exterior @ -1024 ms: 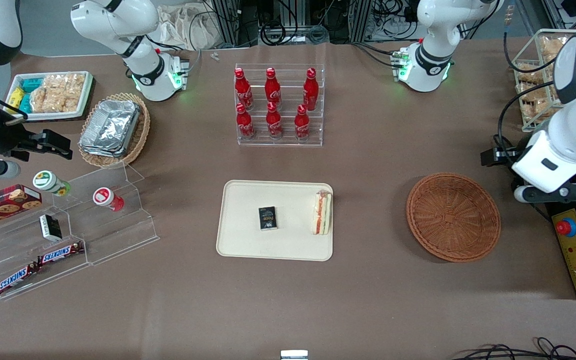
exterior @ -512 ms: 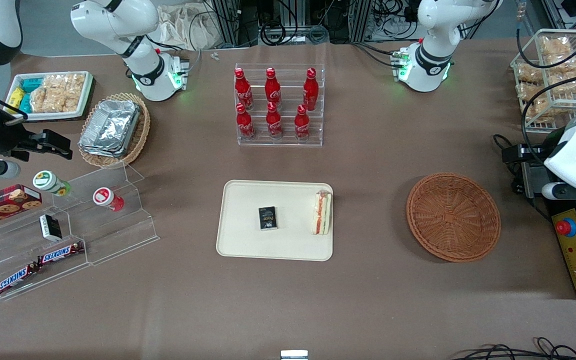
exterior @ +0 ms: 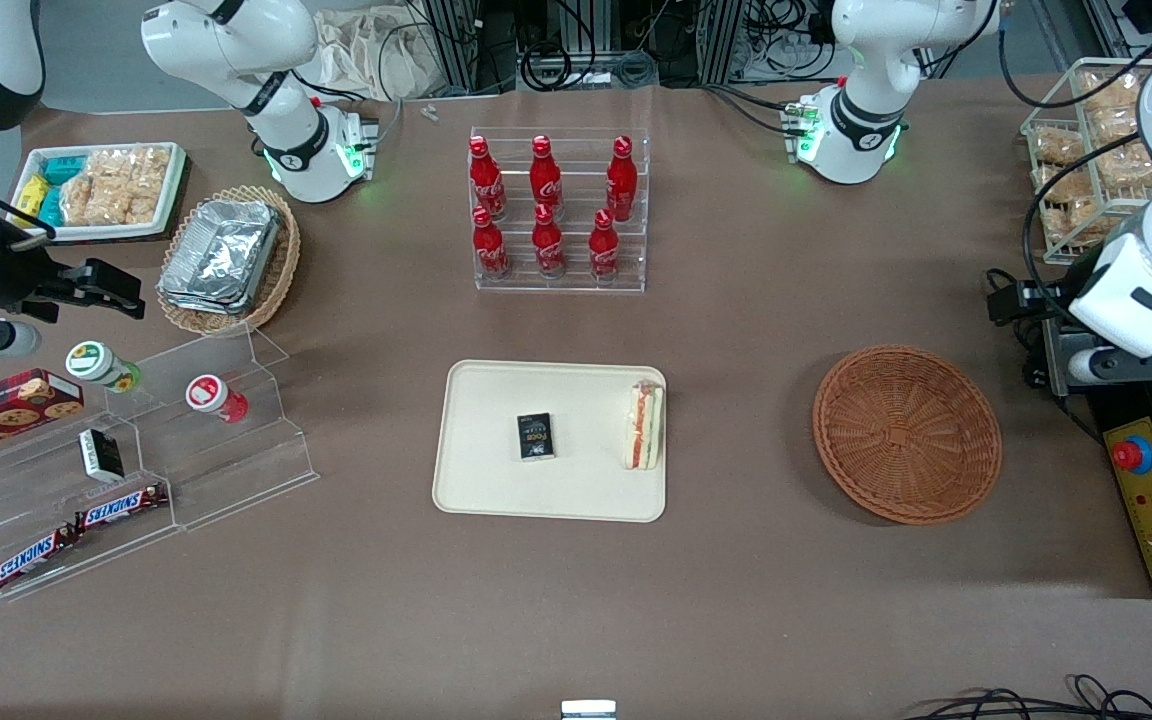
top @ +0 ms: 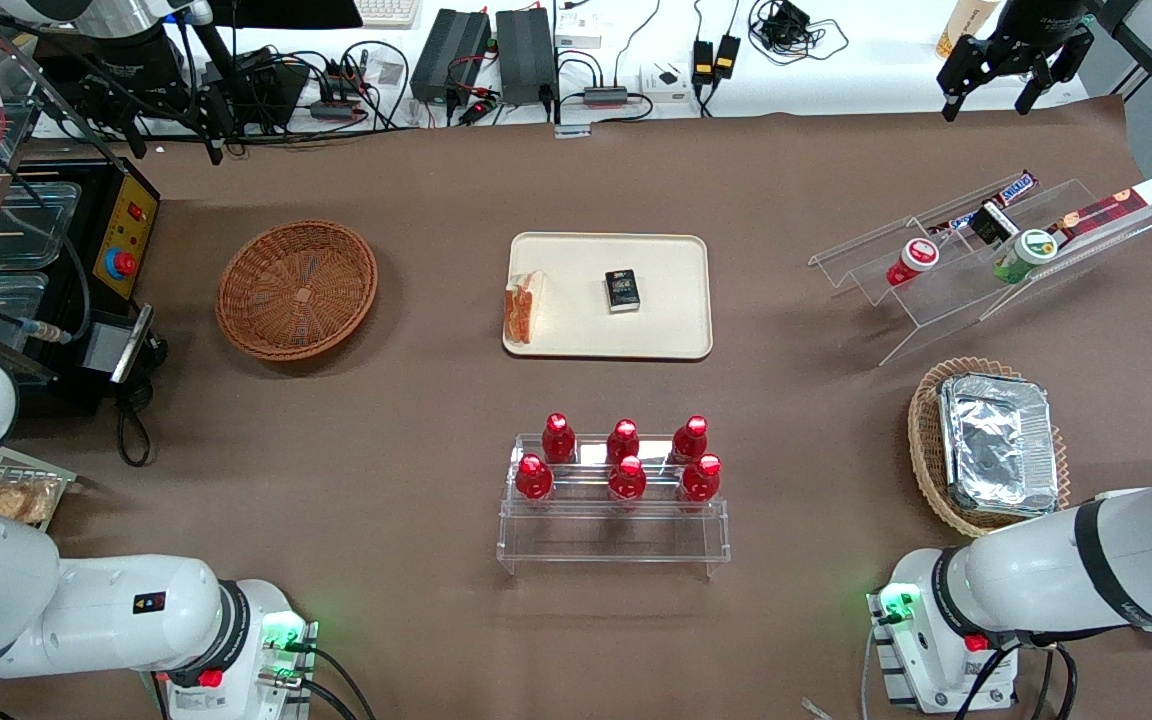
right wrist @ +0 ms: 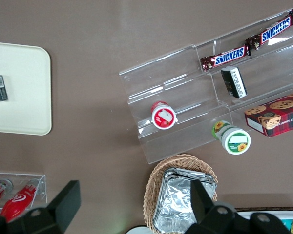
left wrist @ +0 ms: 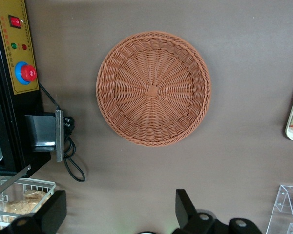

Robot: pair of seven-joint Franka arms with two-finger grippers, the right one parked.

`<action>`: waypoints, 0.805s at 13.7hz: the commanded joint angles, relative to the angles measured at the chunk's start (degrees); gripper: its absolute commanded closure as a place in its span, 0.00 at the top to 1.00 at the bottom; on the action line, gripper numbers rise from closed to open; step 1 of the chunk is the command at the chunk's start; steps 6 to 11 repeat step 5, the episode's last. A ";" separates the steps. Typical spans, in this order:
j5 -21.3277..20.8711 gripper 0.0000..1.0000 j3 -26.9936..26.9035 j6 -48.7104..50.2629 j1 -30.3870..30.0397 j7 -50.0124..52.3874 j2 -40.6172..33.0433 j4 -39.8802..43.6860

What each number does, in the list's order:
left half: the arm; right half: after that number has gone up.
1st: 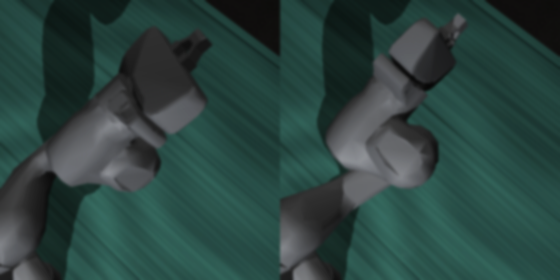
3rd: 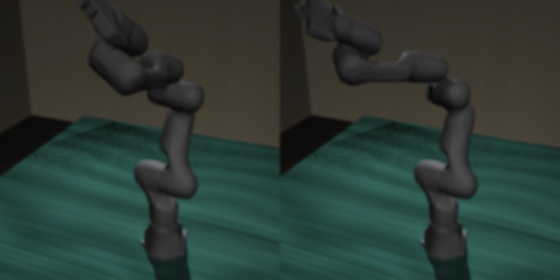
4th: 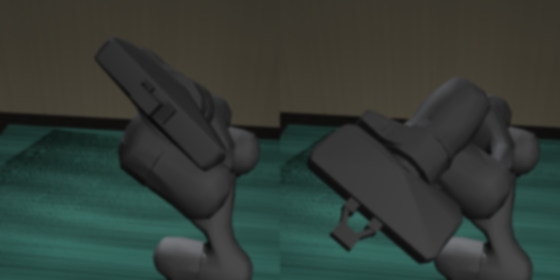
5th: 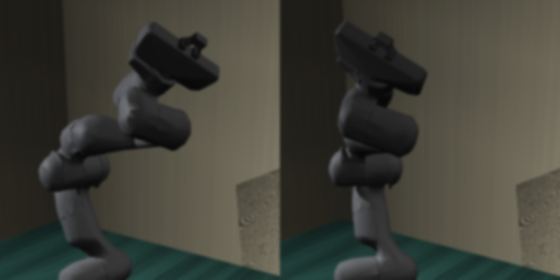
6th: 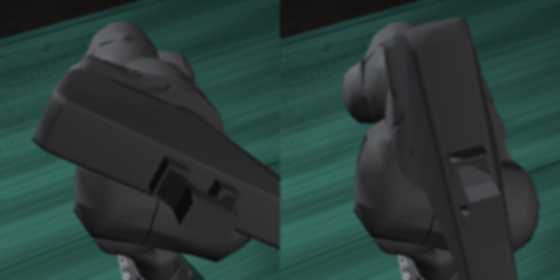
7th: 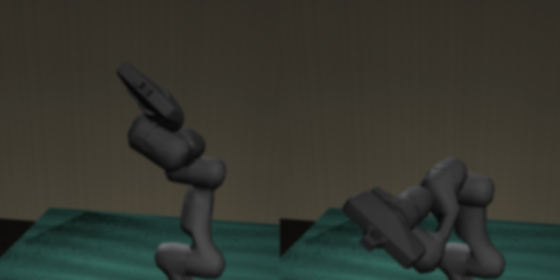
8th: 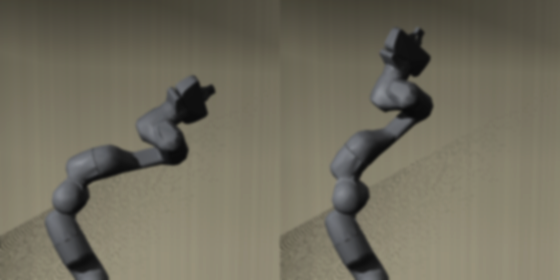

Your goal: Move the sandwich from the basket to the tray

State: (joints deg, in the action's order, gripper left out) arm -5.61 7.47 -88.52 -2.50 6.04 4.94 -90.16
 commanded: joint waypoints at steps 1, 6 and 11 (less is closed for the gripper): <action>1.74 1.00 -1.31 -1.22 1.01 1.77 -0.21 -0.39; 1.74 1.00 -1.31 -1.04 0.92 0.82 1.21 0.78; 1.74 1.00 -1.31 -1.04 0.92 0.82 1.21 0.78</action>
